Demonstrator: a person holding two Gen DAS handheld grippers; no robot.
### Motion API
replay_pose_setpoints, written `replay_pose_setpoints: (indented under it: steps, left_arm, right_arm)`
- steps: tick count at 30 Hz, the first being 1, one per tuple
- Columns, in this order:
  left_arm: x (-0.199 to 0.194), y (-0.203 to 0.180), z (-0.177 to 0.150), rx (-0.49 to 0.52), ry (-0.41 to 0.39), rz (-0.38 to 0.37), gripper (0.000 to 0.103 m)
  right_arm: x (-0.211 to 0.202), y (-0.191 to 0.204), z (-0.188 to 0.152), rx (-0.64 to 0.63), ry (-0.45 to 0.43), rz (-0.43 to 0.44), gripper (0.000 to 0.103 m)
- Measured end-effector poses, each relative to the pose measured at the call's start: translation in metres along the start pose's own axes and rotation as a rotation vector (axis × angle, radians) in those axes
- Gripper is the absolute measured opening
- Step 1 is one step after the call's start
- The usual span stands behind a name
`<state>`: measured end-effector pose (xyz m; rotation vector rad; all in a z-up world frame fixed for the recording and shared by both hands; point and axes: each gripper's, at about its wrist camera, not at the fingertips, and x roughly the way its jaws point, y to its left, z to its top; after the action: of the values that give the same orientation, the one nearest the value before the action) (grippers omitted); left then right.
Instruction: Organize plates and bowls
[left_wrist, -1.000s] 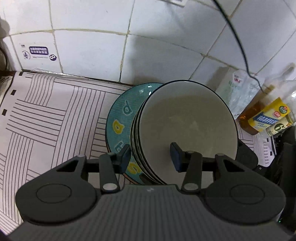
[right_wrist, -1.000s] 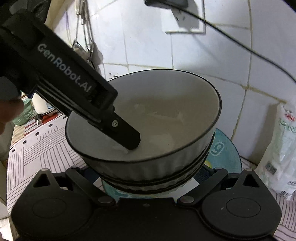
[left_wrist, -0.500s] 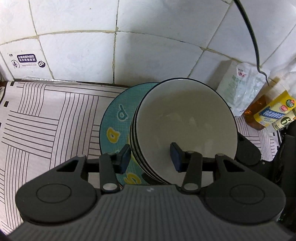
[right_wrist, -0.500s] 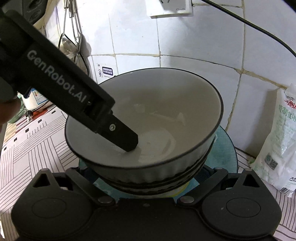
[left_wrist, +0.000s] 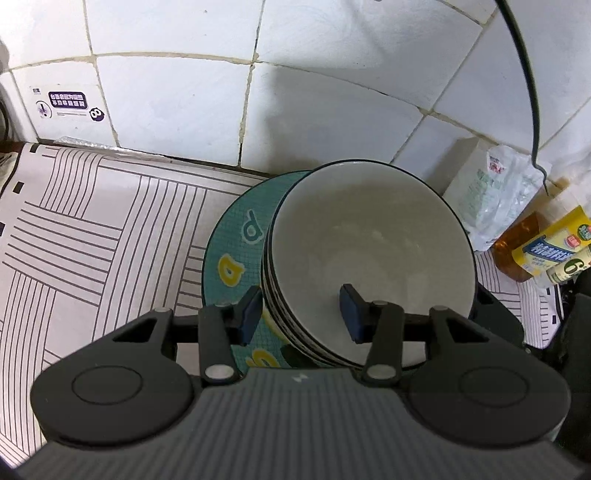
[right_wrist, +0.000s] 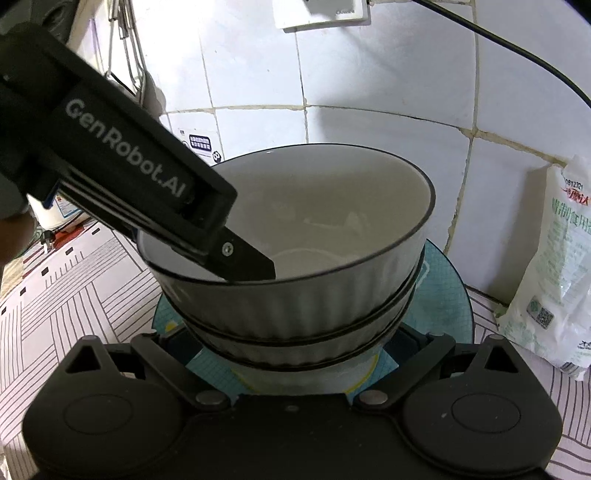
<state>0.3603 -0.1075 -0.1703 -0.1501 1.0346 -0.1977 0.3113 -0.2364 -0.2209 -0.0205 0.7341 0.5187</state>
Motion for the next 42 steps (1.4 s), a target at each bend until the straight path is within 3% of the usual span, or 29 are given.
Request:
replay_pose_setpoints:
  steps: [10,15,23,28,35,42]
  left_arm:
    - [-0.034,-0.003,-0.012,0.021,-0.072,0.056,0.051]
    - [-0.06,0.001,-0.023,0.036,-0.124,0.051,0.057]
    - [-0.103,0.004,-0.045,0.076,-0.182,0.051,0.058]
    - [-0.125,0.01,-0.064,0.086,-0.189,0.048,0.058]
    - [-0.176,0.012,-0.097,0.135,-0.278,0.058,0.058]
    - [-0.224,0.021,-0.128,0.136,-0.315,0.063,0.058]
  right_arm:
    - [-0.037,0.008,-0.005,0.087,-0.01,-0.05,0.1]
    - [-0.063,0.013,-0.007,0.127,-0.038,-0.079,0.1]
    - [-0.106,0.034,-0.014,0.127,-0.057,-0.118,0.1]
    - [-0.13,0.056,-0.016,0.105,-0.072,-0.162,0.1]
    - [-0.171,0.078,-0.024,0.186,-0.082,-0.226,0.1]
    - [-0.213,0.104,-0.037,0.257,-0.093,-0.298,0.1]
